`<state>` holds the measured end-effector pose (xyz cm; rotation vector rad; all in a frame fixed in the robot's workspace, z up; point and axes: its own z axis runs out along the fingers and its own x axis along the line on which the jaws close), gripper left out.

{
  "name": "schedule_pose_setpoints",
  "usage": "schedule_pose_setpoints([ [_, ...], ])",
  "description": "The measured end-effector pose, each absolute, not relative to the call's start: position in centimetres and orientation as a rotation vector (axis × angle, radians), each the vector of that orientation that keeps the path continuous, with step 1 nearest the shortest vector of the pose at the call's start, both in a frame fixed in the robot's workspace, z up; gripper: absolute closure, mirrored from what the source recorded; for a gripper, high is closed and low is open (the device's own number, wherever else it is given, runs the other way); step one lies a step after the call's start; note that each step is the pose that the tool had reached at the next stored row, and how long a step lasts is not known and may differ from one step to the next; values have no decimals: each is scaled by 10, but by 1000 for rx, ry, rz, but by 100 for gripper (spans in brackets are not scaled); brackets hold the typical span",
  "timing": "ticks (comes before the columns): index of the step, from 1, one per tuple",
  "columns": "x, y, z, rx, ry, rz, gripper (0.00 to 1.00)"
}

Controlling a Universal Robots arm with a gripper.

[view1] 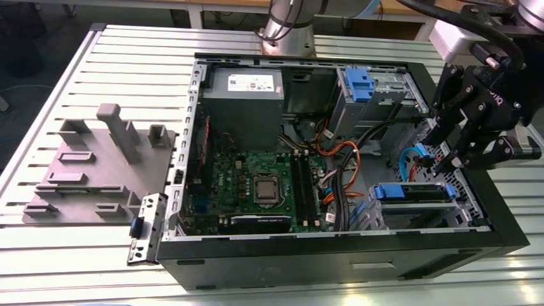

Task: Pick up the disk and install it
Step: 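Insert the disk into the insertion slot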

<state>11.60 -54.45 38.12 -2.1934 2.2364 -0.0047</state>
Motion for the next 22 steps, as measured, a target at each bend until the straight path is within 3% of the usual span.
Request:
schedule_pose_setpoints([
  [22,119,-547,375,-2194,2236,-4,52],
])
